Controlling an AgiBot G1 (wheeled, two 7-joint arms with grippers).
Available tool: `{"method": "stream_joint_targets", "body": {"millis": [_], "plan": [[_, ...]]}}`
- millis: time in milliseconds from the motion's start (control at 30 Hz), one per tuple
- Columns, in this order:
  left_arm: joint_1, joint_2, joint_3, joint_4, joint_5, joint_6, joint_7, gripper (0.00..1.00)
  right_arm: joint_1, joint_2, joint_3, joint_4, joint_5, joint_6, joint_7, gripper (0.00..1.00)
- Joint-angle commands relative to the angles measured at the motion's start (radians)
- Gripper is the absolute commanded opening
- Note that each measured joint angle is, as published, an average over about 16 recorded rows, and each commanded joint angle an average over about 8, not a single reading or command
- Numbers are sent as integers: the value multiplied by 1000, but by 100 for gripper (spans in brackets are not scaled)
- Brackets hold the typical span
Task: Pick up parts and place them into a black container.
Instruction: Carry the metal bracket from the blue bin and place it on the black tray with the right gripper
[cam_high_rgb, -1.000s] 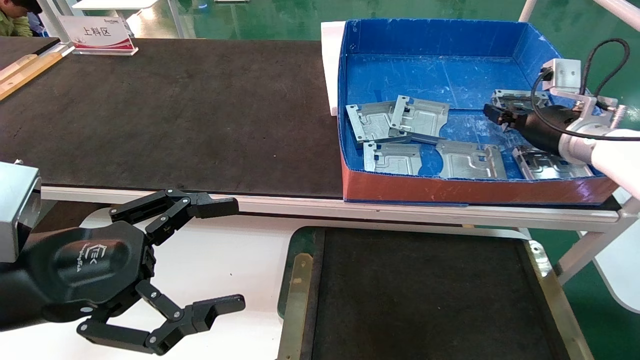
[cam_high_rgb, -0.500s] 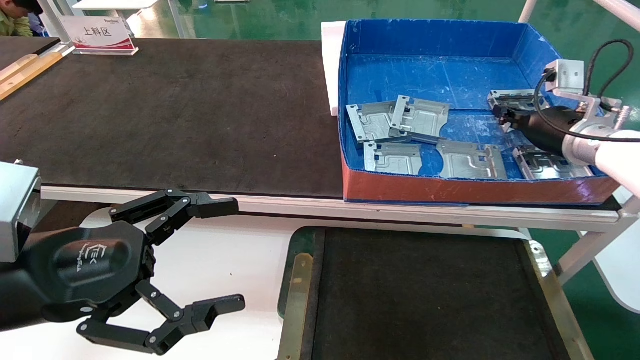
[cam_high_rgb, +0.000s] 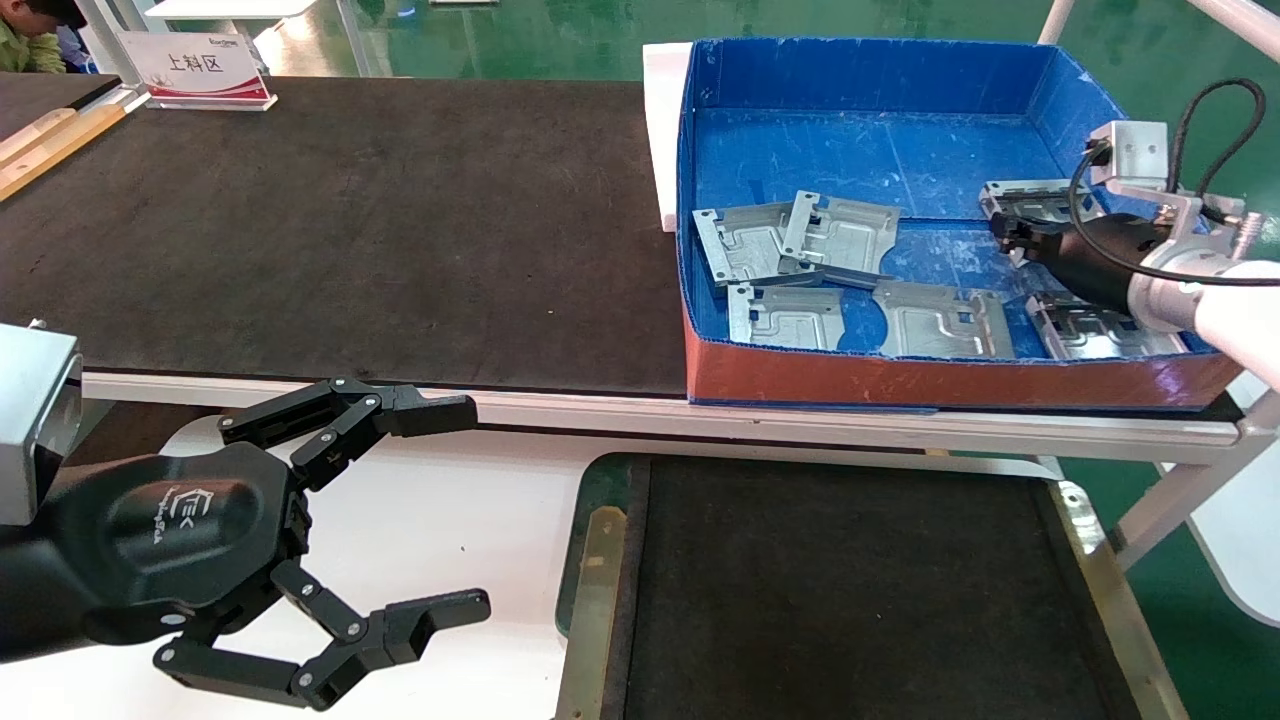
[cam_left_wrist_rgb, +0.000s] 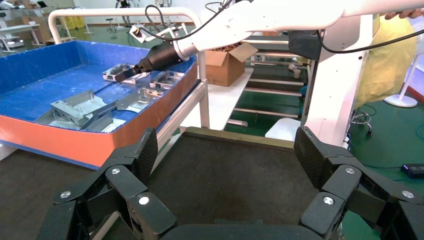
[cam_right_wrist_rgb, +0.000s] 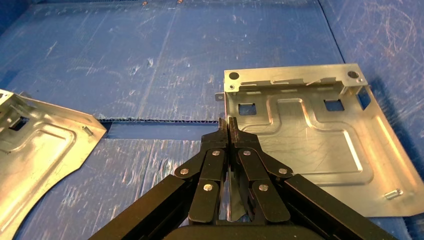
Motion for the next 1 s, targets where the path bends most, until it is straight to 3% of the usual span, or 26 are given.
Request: {"method": "stream_joint_targets", "body": {"millis": [33,300,500,700,1000], "plan": [[0,0,0,0,0,0,0,100,3,2,-2,4,-3,-2,-4,0],[0,0,0,0,0,0,0,100,41,28,-13,24,-19,-53,-51,0],[0,0,0,0,0,0,0,100,73,62,-17,42,-25,-143,-97,0],[0,0,0,0,0,0,0,100,103,114,-18,65,-22,-310,-154,0],[0,0,0,0,0,0,0,100,129,196,-26,96,-22,-638,-245,0]]}}
